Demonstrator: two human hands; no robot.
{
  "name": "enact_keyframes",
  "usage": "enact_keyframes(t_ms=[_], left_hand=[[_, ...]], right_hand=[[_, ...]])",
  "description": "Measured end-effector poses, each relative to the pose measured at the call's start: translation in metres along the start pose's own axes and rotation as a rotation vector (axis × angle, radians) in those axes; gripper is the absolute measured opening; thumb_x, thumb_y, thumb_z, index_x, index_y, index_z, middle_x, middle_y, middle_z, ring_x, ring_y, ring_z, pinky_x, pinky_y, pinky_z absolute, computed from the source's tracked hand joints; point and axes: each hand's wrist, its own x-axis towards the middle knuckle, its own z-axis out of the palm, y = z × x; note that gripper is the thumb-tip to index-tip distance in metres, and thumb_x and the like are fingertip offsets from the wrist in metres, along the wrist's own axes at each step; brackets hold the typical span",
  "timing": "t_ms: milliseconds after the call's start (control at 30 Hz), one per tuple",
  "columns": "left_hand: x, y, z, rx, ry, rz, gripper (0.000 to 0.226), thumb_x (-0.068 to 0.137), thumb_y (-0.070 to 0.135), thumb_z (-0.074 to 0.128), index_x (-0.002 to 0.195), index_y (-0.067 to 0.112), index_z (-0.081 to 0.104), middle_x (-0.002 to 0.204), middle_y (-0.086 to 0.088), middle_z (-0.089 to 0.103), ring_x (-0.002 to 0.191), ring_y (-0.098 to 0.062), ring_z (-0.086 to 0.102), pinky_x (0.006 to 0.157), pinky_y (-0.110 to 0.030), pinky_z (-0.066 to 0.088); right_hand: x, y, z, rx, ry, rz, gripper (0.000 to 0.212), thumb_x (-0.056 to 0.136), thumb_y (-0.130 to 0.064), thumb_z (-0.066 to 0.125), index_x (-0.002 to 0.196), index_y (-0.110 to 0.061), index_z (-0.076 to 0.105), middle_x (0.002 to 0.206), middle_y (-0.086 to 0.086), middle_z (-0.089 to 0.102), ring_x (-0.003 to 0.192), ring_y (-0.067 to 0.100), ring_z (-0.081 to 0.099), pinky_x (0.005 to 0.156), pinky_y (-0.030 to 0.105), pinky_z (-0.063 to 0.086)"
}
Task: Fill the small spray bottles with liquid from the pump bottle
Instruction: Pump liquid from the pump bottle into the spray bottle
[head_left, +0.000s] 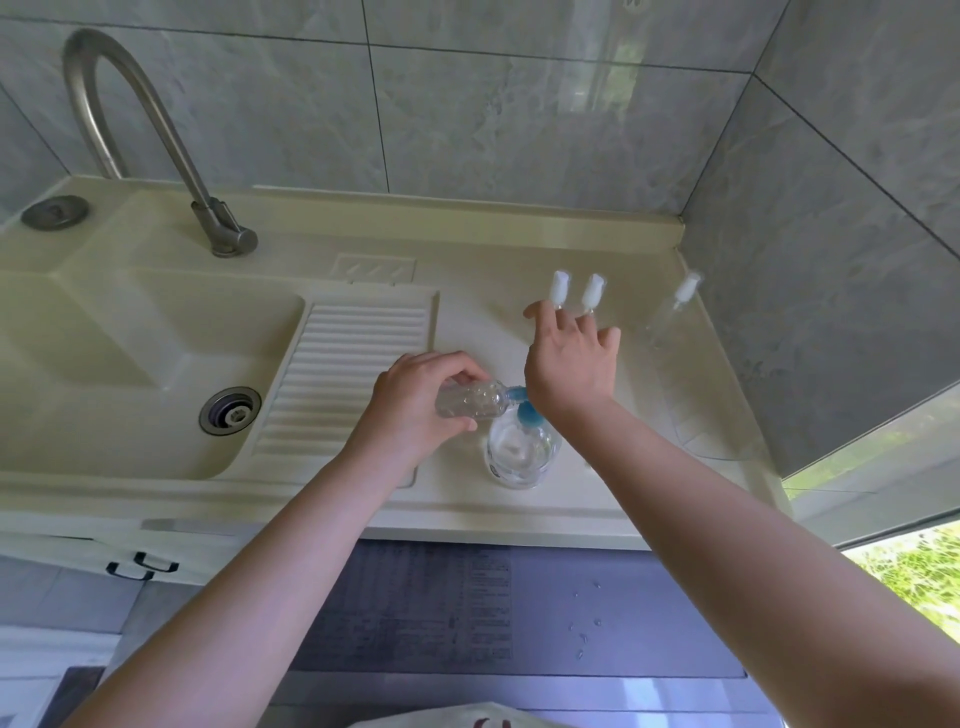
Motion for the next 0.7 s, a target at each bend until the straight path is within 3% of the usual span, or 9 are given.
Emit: enact_keyframes(t_ms=[167, 367, 500, 633, 700], left_hand=[[-0.002, 0.000, 0.000, 0.001, 0.003, -0.002, 0.049, 0.060, 0.015, 0.090, 0.099, 0.035, 0.068, 0.095, 0.018, 0.067, 0.093, -0.011, 0.059, 0.091, -0.034, 0.046], [-0.002, -0.001, 0.000, 0.007, 0.005, -0.009, 0.047, 0.061, 0.014, 0.089, 0.101, 0.032, 0.069, 0.095, 0.018, 0.068, 0.094, -0.012, 0.059, 0.091, -0.034, 0.045], [-0.004, -0.004, -0.001, 0.014, -0.001, -0.009, 0.048, 0.062, 0.015, 0.089, 0.101, 0.033, 0.069, 0.096, 0.018, 0.068, 0.094, -0.011, 0.058, 0.088, -0.027, 0.043], [-0.004, -0.005, 0.000, 0.018, -0.016, -0.009, 0.048, 0.063, 0.016, 0.089, 0.102, 0.034, 0.069, 0.097, 0.018, 0.068, 0.095, -0.008, 0.057, 0.085, -0.011, 0.037], [-0.004, -0.004, 0.000, 0.015, -0.027, -0.012, 0.048, 0.064, 0.016, 0.089, 0.103, 0.034, 0.069, 0.098, 0.018, 0.067, 0.096, -0.008, 0.057, 0.086, -0.011, 0.038]], right_hand=[[0.003, -0.001, -0.006, -0.078, 0.085, -0.043, 0.053, 0.084, -0.006, 0.042, 0.135, -0.022, 0.043, 0.120, 0.002, 0.060, 0.105, 0.029, 0.049, 0.077, 0.038, 0.020], [0.003, -0.006, 0.000, -0.112, -0.008, -0.012, 0.048, 0.087, -0.007, 0.040, 0.133, -0.022, 0.043, 0.119, 0.003, 0.059, 0.105, 0.029, 0.049, 0.076, 0.038, 0.019], [0.005, -0.003, -0.005, -0.121, 0.070, -0.032, 0.052, 0.085, -0.007, 0.044, 0.134, -0.023, 0.044, 0.119, 0.002, 0.059, 0.106, 0.029, 0.049, 0.076, 0.039, 0.017], [0.000, 0.000, 0.002, -0.043, 0.012, 0.002, 0.048, 0.086, -0.008, 0.041, 0.132, -0.023, 0.046, 0.119, 0.001, 0.060, 0.106, 0.029, 0.048, 0.076, 0.038, 0.017], [-0.003, 0.003, 0.004, -0.008, 0.028, 0.008, 0.045, 0.086, -0.009, 0.040, 0.129, -0.022, 0.049, 0.115, 0.002, 0.062, 0.103, 0.029, 0.048, 0.074, 0.037, 0.015]])
